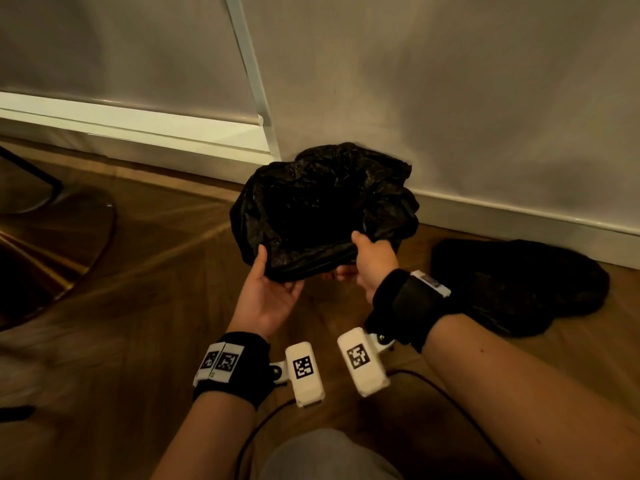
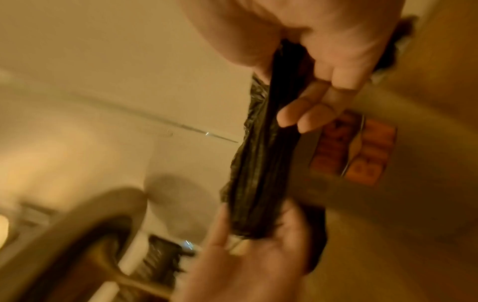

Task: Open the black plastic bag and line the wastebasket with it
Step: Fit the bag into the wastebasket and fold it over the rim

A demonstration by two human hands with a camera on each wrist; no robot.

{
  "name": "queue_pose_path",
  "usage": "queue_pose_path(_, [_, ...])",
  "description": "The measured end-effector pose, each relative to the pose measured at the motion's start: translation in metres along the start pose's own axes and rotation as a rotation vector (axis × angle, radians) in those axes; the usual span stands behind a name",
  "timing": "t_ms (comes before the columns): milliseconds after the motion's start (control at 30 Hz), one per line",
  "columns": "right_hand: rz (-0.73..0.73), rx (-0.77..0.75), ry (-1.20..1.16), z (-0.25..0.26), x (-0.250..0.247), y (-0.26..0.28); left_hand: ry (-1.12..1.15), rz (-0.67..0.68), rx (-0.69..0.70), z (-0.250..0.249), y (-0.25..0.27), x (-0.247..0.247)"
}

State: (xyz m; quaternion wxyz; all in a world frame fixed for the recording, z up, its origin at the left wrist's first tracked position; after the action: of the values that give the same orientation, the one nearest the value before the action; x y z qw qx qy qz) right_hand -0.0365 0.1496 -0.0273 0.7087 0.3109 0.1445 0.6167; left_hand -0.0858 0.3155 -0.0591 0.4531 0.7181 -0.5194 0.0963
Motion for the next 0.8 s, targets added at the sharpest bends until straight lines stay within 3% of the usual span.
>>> queue_pose_path(100, [-0.038,-0.087,0.298,0.029,-0.006,-0.009,0.028,-0.009,-0.049,0.002,-0.001,0.002])
queue_pose_path(300, [0.098,0.054,0.292,0.070,-0.006,-0.010,0.005,-0.030,-0.011,0.005,0.002,0.004])
queue_pose_path(400, [0.003,0.009,0.449,0.087,-0.014,-0.011,-0.015,0.015,-0.037,0.004,0.005,0.006])
queue_pose_path(467, [-0.082,-0.093,0.430,0.090,-0.023,-0.020,-0.070,0.070,-0.077,0.013,0.009,0.011])
queue_pose_path(533, [-0.151,-0.203,0.266,0.082,-0.027,-0.022,-0.137,0.105,-0.107,0.022,0.011,0.017])
queue_pose_path(633, [-0.209,-0.058,0.055,0.039,-0.021,-0.011,-0.207,0.114,-0.115,0.027,0.008,0.026])
queue_pose_path(700, [-0.142,0.059,0.037,0.011,-0.007,-0.001,-0.230,0.118,-0.117,0.029,0.006,0.029])
queue_pose_path(800, [-0.183,0.010,0.156,-0.004,0.000,-0.010,-0.145,0.142,-0.106,0.029,0.007,0.030])
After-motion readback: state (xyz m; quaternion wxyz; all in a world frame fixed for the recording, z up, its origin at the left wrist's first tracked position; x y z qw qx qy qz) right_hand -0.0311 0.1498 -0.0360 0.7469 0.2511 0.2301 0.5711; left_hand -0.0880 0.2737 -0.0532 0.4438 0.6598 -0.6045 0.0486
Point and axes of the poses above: each hand's wrist, its own y-axis away from the middle knuckle, its own x-axis out of the palm, z = x × y, the point moved 2 cm from there along -y, towards the middle knuckle, and after that the axes turned 6 degrees about -y, right-handed, at the moved point
